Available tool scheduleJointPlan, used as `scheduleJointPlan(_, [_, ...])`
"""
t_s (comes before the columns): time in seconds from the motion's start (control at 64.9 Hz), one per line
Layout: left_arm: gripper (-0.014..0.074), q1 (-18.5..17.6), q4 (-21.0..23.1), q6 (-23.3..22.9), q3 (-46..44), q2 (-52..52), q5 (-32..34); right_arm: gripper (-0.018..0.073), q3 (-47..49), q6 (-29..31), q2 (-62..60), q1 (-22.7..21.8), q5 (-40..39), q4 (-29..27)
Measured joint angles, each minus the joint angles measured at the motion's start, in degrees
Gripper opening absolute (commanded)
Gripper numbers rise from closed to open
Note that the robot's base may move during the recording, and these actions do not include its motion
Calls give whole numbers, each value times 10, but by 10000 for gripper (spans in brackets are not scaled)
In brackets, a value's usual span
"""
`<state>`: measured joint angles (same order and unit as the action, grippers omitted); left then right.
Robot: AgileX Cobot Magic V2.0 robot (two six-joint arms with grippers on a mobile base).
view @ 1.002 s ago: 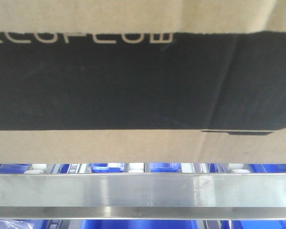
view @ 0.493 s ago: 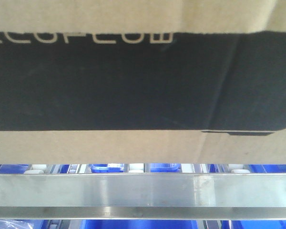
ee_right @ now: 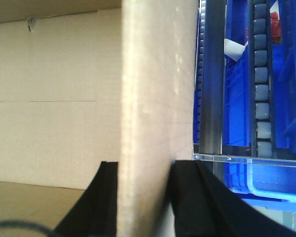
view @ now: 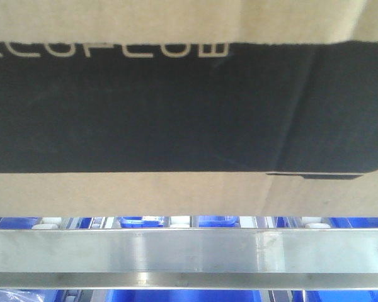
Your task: Grab box from left shelf to table start
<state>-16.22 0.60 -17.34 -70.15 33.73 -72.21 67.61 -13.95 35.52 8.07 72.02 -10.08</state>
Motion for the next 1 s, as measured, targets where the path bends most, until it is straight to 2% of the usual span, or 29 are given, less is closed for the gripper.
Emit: scheduleJointPlan(1.002, [-102, 0, 1, 0, 0, -1, 0, 56, 0, 0, -3, 0, 0, 0])
